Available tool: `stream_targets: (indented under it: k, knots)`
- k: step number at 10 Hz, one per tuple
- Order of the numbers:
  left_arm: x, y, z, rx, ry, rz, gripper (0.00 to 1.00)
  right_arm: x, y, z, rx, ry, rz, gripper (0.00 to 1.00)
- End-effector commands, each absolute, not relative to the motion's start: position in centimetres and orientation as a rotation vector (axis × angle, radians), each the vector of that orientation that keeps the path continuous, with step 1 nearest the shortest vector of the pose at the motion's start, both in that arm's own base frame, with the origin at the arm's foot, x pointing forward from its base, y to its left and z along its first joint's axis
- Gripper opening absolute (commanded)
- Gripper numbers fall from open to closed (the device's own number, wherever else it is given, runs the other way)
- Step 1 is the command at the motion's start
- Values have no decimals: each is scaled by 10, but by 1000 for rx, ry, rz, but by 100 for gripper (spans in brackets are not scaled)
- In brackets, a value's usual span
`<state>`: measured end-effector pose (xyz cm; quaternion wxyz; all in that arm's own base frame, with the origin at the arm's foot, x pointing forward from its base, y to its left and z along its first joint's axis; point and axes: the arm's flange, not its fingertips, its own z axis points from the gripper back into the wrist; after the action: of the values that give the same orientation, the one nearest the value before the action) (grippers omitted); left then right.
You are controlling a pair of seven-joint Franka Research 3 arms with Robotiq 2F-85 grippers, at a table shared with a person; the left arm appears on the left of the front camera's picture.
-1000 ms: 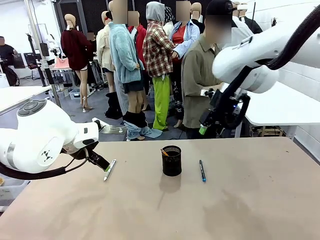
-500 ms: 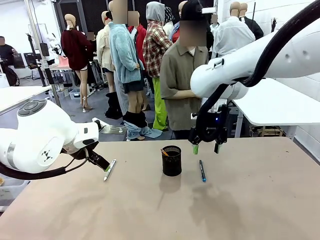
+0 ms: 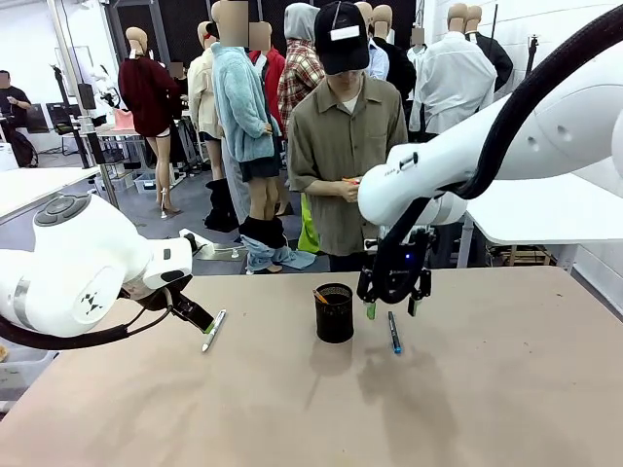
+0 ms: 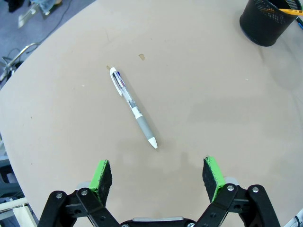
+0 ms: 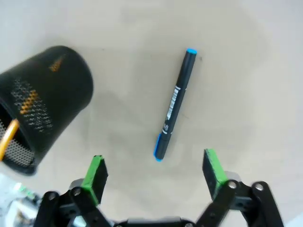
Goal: Place the pens into the pen holder.
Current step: Pick up a writing instrument from the table and place it into the Pen holder.
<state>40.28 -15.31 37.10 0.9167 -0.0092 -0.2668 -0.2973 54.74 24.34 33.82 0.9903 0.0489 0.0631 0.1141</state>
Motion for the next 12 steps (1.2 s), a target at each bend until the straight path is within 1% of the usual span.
stream_targets:
  k: [1,6,9,10,12]
  knots:
    - [403,-151,371,-21,-550,-607,100,538,250,324,25,129,188,100]
    - [403,-151,371,-21,-550,-607,100,544,236,297,70,100,172,100]
    - [403,-151,371,-21,-550,-607,100,545,231,292,103,83,180,100]
    - [403,-151,371,-21,-550,-607,100,545,231,292,90,79,199,92]
    - [403,-151,371,-21,-550,-607,100,545,231,292,96,76,213,53]
